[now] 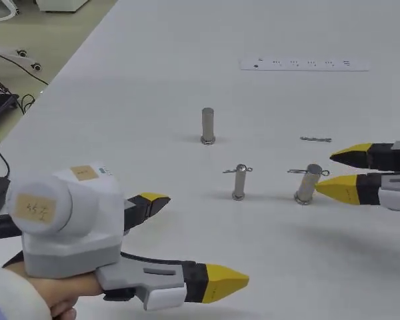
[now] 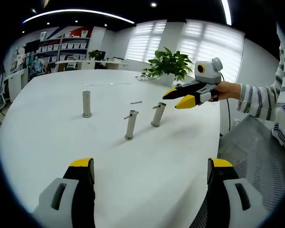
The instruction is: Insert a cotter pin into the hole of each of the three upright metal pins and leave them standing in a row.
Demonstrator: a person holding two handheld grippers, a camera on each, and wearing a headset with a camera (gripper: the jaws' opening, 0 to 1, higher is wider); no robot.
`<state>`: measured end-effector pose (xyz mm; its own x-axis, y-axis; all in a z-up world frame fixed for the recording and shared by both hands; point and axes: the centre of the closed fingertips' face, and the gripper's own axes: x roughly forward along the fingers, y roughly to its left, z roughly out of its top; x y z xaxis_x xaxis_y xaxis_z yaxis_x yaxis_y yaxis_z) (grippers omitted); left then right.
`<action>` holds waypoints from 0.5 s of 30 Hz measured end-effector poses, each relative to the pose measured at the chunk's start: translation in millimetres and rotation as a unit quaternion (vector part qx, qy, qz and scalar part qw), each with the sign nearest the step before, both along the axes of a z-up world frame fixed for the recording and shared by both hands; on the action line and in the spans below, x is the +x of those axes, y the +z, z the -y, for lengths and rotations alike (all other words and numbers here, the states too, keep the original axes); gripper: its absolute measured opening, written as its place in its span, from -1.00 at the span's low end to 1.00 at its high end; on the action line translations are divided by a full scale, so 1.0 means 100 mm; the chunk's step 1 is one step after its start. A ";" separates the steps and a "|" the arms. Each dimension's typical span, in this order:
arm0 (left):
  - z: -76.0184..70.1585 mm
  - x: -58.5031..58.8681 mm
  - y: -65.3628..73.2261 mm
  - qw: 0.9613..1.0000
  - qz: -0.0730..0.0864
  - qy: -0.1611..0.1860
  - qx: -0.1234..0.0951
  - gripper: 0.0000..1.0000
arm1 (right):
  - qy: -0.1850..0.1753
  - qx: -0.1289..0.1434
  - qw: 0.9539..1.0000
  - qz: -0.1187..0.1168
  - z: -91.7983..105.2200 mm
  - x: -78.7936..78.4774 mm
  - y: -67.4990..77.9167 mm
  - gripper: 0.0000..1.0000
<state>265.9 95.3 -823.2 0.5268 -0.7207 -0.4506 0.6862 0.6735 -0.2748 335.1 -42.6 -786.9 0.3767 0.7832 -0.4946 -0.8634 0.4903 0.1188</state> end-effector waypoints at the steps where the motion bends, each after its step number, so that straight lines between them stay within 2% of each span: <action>1: -0.01 0.00 0.01 1.000 0.001 0.000 -0.001 0.99 | -0.005 -0.004 1.000 0.001 0.03 -0.02 0.01 -0.14; 5: -0.03 0.01 0.02 1.000 -0.007 0.002 0.000 0.99 | -0.015 -0.004 1.000 -0.004 0.10 -0.10 0.07 -0.02; 15: -0.06 0.01 0.11 1.000 -0.006 0.003 -0.008 0.99 | -0.031 0.000 0.999 -0.024 0.16 -0.30 0.09 0.33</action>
